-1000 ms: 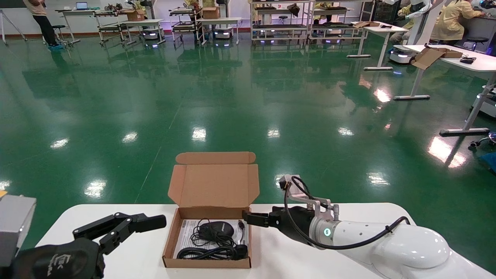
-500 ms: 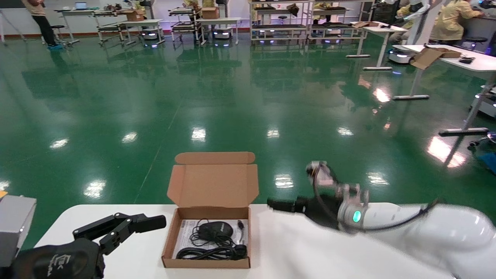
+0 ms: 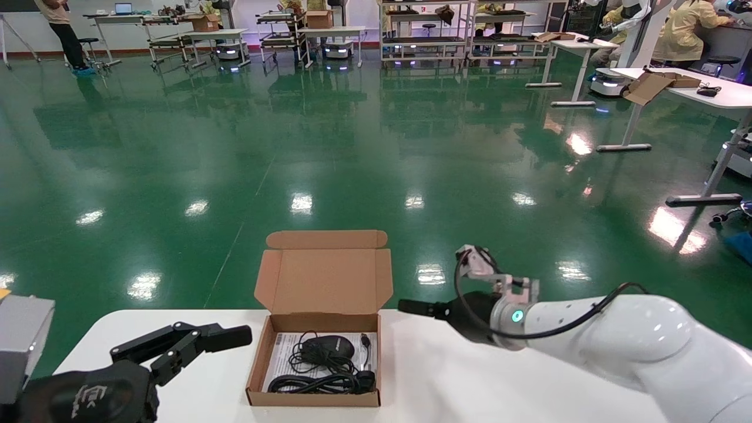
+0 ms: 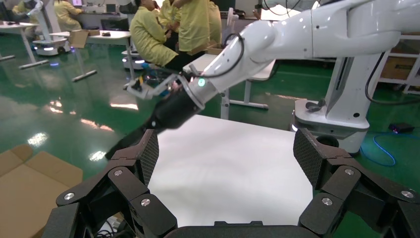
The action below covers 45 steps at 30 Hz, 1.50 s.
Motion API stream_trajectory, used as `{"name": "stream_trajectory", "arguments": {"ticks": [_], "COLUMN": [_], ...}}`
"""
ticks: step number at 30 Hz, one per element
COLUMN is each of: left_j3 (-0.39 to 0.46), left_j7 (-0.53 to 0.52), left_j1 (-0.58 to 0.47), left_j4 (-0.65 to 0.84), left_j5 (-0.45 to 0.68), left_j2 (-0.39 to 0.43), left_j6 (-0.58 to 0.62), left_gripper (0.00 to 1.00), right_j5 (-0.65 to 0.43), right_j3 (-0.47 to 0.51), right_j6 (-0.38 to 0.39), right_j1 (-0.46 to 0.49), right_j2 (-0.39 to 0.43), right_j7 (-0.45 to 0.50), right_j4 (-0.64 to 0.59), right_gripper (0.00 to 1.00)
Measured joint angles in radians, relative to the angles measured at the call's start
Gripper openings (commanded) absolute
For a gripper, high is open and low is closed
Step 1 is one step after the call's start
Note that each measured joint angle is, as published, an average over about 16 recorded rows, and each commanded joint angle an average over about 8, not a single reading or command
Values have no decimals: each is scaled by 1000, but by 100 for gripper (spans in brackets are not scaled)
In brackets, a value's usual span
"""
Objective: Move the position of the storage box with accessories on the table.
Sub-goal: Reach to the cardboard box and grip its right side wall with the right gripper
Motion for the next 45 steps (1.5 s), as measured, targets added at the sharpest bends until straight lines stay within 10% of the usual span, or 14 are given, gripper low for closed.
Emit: {"name": "stream_trajectory", "arguments": {"ticks": [24,33,45], "left_j3": [0,0,0], "left_j7": [0,0,0], "left_j1": [0,0,0], "left_j4": [0,0,0], "left_j5": [0,0,0], "left_j2": [0,0,0], "left_j6": [0,0,0], "left_gripper": [100,100,100], "right_j5": [-88,-119,-154], "right_j3": [-264,-328,-373], "right_j6": [240,266,287], "right_j1": [-97,-93,-85], "right_j2": [-10,-10,-10], "right_j7": [429,509,577], "right_j4": [258,287,314], "right_gripper": [100,1,0]}}
